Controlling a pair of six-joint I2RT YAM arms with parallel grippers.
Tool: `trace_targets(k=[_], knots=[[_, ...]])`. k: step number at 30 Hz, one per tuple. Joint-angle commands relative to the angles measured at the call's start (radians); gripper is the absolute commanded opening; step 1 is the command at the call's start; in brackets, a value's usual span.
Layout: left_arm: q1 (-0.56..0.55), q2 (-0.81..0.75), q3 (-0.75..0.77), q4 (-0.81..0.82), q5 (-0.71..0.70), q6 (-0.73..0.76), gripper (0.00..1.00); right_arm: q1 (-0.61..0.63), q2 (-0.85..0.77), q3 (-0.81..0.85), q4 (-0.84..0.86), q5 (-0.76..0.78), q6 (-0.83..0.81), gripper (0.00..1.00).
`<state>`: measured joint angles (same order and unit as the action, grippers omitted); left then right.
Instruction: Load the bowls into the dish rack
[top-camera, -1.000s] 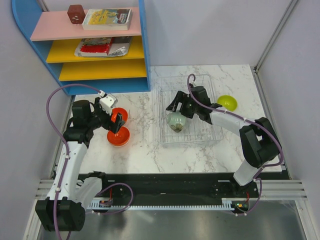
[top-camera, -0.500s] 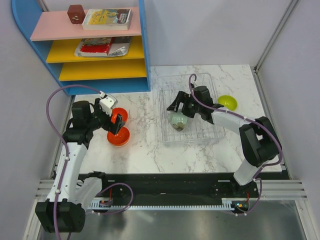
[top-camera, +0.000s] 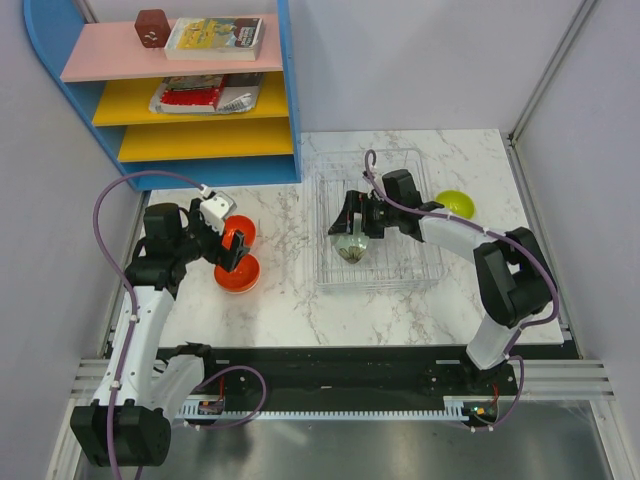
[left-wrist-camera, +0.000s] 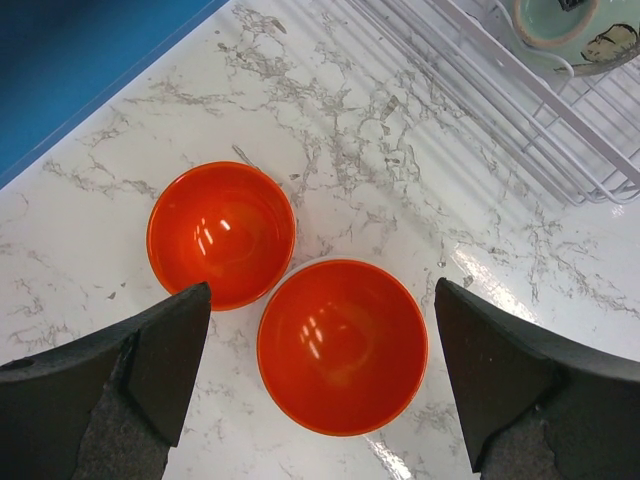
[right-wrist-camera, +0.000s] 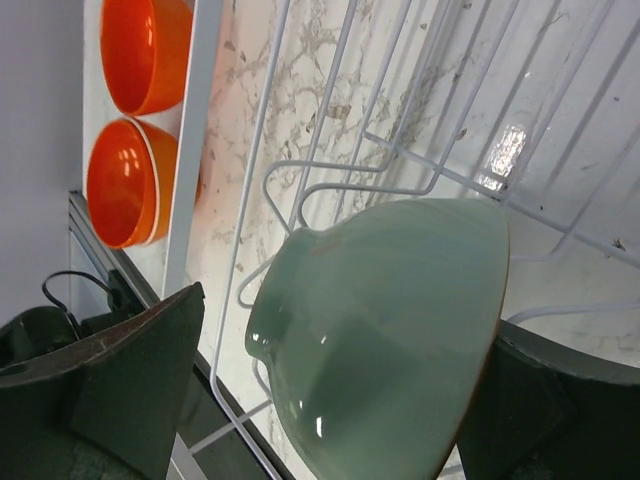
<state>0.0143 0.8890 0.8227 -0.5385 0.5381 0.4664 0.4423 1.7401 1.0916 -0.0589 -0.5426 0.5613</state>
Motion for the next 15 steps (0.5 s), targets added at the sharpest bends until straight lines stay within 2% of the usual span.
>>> trace_targets(k=[1, 15], knots=[[-0.002, -0.016, 0.0, 0.005, 0.036, 0.032, 1.0, 0.006, -0.022, 0.03, -0.208, 0.062, -0.144, 0.98], [-0.033, -0.024, 0.003, 0.0, 0.036, 0.029, 1.0, 0.01, -0.094, 0.165, -0.458, 0.349, -0.299, 0.98]])
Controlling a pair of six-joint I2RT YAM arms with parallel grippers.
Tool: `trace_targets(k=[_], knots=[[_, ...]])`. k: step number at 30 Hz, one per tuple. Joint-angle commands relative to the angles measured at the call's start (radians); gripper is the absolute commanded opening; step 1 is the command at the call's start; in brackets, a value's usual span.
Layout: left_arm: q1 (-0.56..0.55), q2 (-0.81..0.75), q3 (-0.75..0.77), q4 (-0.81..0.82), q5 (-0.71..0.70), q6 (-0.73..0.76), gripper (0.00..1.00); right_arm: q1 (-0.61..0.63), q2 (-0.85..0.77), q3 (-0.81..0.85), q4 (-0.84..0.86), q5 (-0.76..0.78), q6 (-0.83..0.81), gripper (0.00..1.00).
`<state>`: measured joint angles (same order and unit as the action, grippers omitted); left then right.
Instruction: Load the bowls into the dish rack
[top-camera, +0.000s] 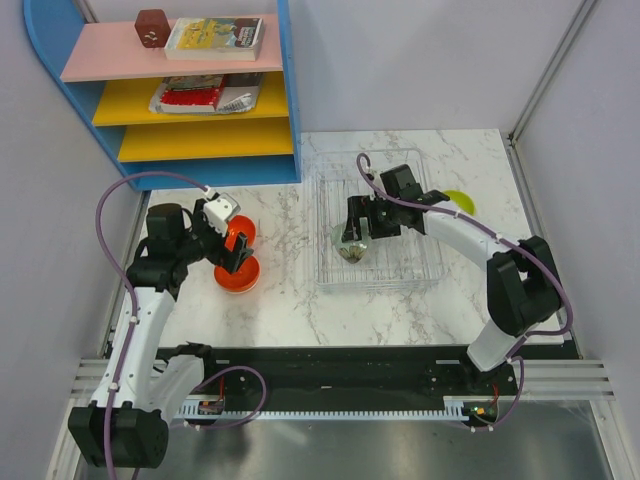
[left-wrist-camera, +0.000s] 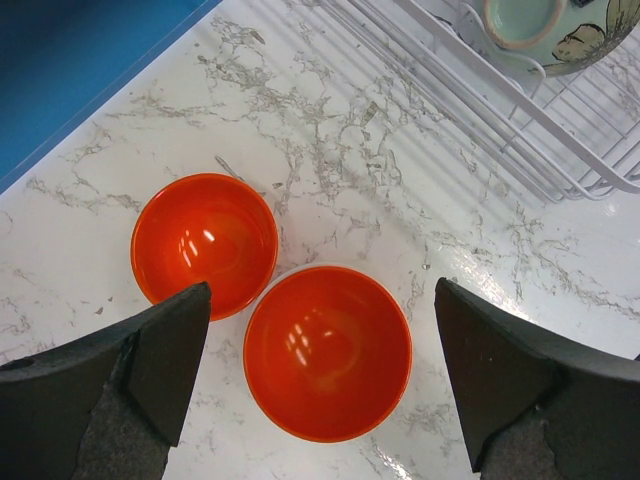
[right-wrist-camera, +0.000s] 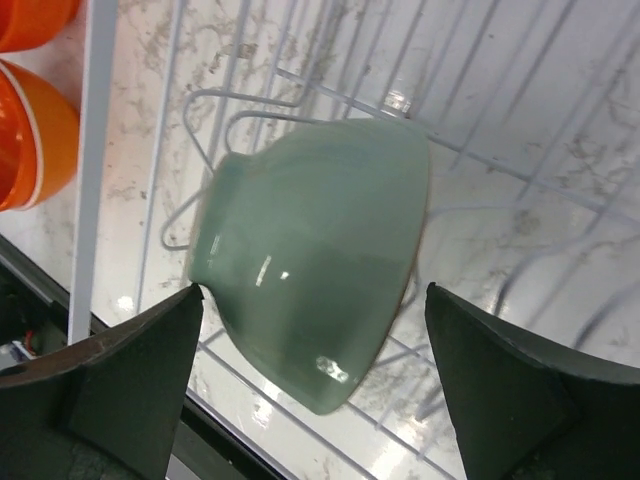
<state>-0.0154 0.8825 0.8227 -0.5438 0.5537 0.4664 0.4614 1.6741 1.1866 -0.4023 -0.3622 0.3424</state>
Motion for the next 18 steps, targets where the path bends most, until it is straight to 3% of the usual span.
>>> trace_targets(k=[1, 15, 18], knots=[[-0.004, -0.016, 0.003, 0.004, 0.018, 0.029, 1.0, -0.009, -0.028, 0.096, -0.13, 0.183, -0.1, 0.98], [-0.008, -0.019, -0.014, 0.004, 0.037, 0.034, 1.0, -0.024, -0.112, 0.283, -0.314, 0.276, -0.204, 0.98], [-0.009, -0.019, -0.022, 0.011, 0.035, 0.04, 1.0, -0.079, -0.154, 0.298, -0.317, 0.385, -0.217, 0.98]])
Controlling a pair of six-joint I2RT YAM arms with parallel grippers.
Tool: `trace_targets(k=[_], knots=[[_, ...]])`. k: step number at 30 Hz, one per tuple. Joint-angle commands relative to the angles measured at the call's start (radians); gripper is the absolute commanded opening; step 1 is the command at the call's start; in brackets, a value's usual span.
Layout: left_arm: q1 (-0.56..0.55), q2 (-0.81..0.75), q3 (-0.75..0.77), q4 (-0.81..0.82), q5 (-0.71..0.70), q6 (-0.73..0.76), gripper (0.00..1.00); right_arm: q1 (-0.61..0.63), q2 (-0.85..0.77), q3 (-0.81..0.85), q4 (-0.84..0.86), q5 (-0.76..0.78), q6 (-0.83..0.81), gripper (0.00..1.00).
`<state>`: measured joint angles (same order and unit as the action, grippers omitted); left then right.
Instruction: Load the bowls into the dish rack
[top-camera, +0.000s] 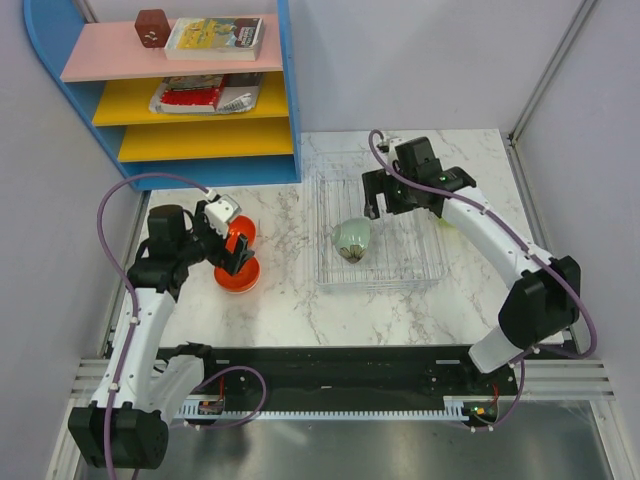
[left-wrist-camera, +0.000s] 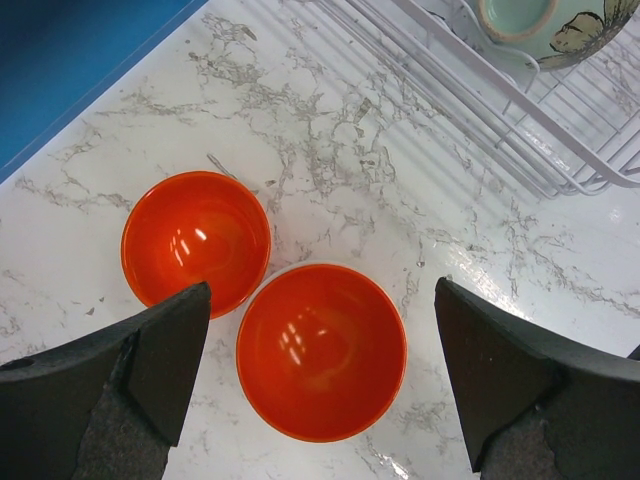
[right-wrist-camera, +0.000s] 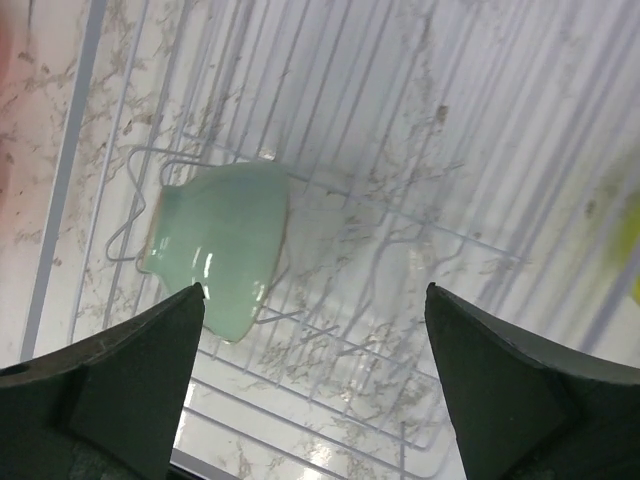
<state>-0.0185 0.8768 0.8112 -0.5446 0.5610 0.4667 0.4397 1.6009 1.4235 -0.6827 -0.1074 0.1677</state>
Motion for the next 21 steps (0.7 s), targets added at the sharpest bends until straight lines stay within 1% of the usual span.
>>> trace_targets(k=[1, 2, 3, 5, 6, 9, 10, 11, 13, 14, 17, 18, 20, 21], knots=[[-0.006, -0.012, -0.02, 0.02, 0.028, 0.039, 1.0, -0.077, -0.09, 0.063, -0.038, 0.153, -0.045, 0.98], [-0.009, -0.009, -0.023, 0.028, 0.027, 0.039, 1.0, -0.099, -0.104, 0.066, -0.038, 0.21, -0.049, 0.98], [-0.015, -0.006, -0.027, 0.044, 0.019, 0.033, 1.0, -0.149, -0.108, 0.066, -0.037, 0.225, -0.054, 0.97], [-0.023, 0.011, -0.029, 0.055, 0.016, 0.029, 1.0, -0.2, -0.117, 0.061, -0.031, 0.25, -0.082, 0.97], [-0.034, 0.02, -0.027, 0.06, 0.013, 0.024, 1.0, -0.25, -0.118, 0.049, -0.017, 0.255, -0.089, 0.95], [-0.06, 0.044, -0.015, 0.081, 0.013, 0.012, 1.0, -0.333, -0.113, 0.034, -0.006, 0.284, -0.135, 0.91], [-0.066, 0.048, -0.012, 0.092, 0.01, 0.01, 1.0, -0.346, -0.101, 0.031, -0.005, 0.29, -0.187, 0.91], [-0.072, 0.065, -0.01, 0.1, 0.01, 0.007, 1.0, -0.361, -0.093, 0.028, -0.006, 0.293, -0.212, 0.88], [-0.096, 0.085, 0.006, 0.118, 0.002, -0.008, 1.0, -0.394, -0.078, 0.012, -0.003, 0.302, -0.27, 0.86], [-0.104, 0.109, 0.012, 0.124, -0.004, -0.029, 1.0, -0.403, -0.075, 0.003, -0.005, 0.287, -0.33, 0.84], [-0.162, 0.157, 0.049, 0.158, -0.035, -0.059, 1.0, -0.426, -0.071, -0.037, -0.003, 0.236, -0.388, 0.81], [-0.208, 0.192, 0.063, 0.17, -0.059, -0.065, 1.0, -0.426, -0.068, -0.053, -0.002, 0.232, -0.389, 0.81], [-0.257, 0.232, 0.08, 0.211, -0.114, -0.079, 1.0, -0.432, -0.055, -0.069, 0.017, 0.219, -0.381, 0.82], [-0.294, 0.276, 0.101, 0.221, -0.128, -0.088, 1.0, -0.433, -0.049, -0.078, 0.023, 0.219, -0.373, 0.82]])
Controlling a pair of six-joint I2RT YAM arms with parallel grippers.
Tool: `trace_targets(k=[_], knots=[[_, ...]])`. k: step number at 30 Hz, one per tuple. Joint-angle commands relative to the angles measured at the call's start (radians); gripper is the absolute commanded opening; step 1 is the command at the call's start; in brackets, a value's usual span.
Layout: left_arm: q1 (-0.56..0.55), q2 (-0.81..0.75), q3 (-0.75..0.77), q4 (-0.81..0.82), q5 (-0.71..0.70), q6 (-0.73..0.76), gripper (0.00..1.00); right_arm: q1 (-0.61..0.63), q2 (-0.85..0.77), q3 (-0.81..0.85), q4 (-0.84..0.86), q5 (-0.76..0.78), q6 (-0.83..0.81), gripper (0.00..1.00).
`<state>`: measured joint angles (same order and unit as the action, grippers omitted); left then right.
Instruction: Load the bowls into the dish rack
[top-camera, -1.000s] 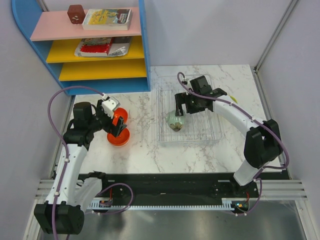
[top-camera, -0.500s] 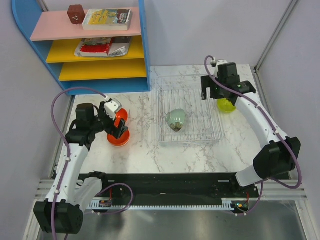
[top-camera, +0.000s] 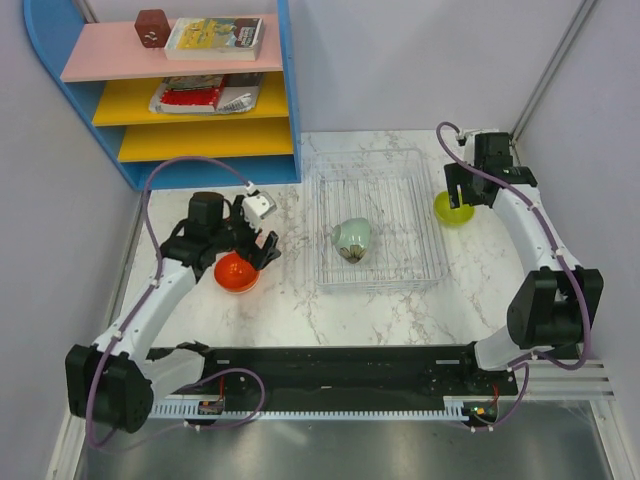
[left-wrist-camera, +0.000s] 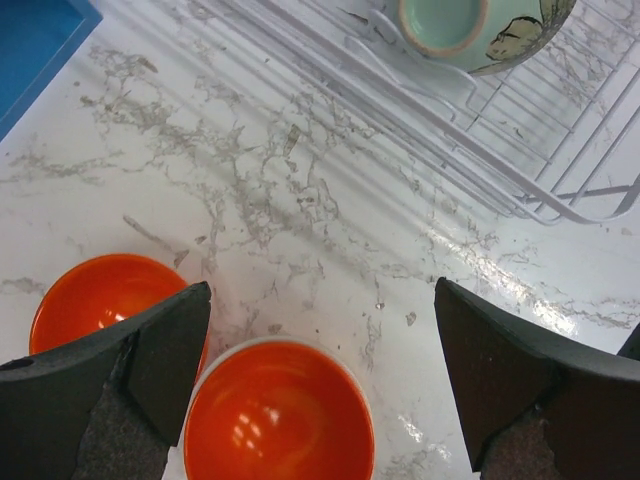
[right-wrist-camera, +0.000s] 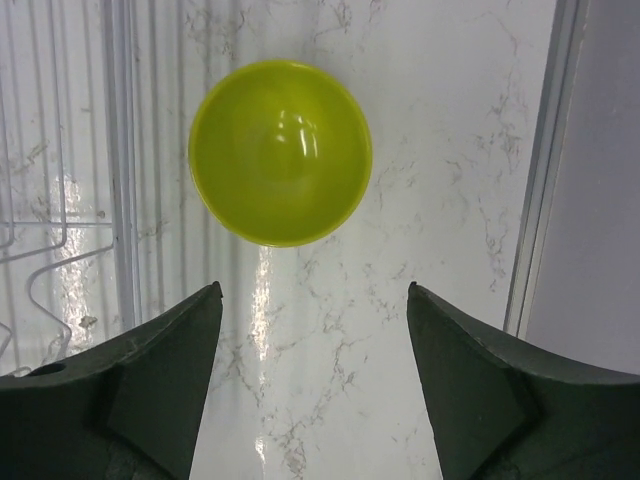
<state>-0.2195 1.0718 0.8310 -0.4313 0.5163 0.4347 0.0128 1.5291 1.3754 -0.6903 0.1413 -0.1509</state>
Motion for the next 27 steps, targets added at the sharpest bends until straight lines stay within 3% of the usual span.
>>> trace_targets(k=[1, 14, 27], knots=[[-0.104, 0.112, 0.1, 0.117, -0.093, -0.065, 1.0, -0.008, 0.038, -0.032, 0.04, -0.025, -0.05, 0.82], [-0.139, 0.512, 0.47, 0.117, -0.24, -0.298, 1.0, -0.063, 0.111, -0.053, 0.106, -0.088, 0.031, 0.83], [-0.227, 0.741, 0.646, 0.066, -0.419, -0.318, 1.0, -0.068, 0.102, -0.081, 0.13, -0.098, 0.043, 0.83]])
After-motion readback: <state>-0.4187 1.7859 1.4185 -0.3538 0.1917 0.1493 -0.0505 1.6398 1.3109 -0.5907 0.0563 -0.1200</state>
